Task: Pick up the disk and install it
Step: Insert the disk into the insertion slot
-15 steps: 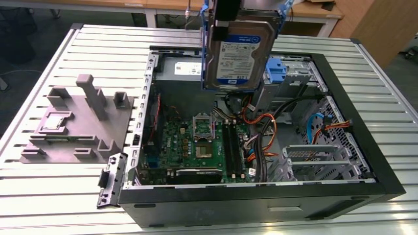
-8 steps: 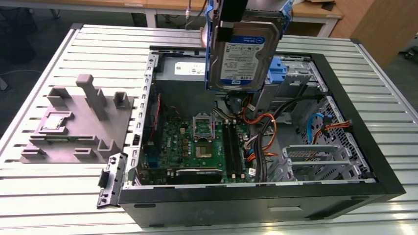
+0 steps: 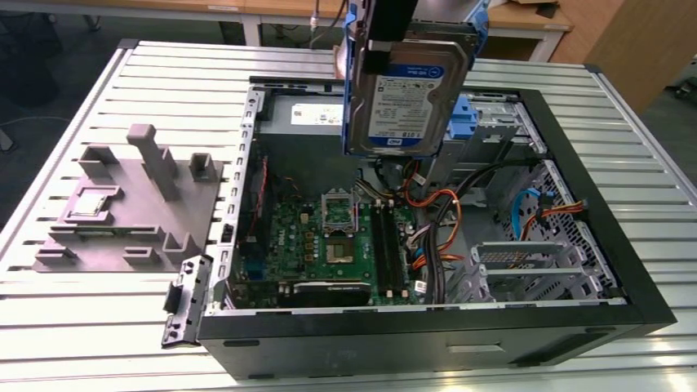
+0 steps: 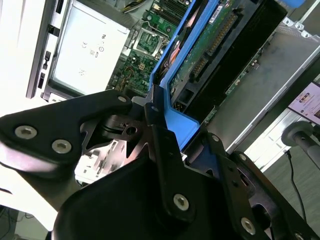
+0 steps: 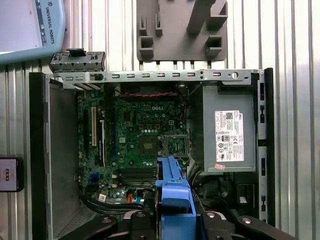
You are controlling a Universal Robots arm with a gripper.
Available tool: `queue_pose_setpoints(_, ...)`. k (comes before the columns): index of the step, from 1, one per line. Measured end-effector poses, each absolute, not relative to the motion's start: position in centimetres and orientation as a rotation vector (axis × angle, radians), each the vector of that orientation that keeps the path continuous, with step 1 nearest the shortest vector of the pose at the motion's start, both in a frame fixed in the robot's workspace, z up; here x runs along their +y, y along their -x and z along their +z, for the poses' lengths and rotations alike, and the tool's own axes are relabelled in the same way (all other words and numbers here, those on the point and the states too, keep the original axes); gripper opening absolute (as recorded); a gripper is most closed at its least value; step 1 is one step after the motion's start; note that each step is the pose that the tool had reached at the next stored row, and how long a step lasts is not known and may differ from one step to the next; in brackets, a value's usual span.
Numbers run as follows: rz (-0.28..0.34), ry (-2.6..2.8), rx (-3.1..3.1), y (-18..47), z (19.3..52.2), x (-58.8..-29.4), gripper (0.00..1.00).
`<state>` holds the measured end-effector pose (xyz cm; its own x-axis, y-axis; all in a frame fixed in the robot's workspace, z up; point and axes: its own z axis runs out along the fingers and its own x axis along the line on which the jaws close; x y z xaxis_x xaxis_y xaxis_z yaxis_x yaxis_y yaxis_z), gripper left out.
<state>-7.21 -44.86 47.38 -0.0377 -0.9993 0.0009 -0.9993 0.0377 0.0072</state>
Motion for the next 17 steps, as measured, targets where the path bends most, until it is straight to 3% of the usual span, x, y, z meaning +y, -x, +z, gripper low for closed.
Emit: queue_pose_setpoints(17,-0.004,-2.174,-2.257,7.19,47.37,-45.26,0.36)
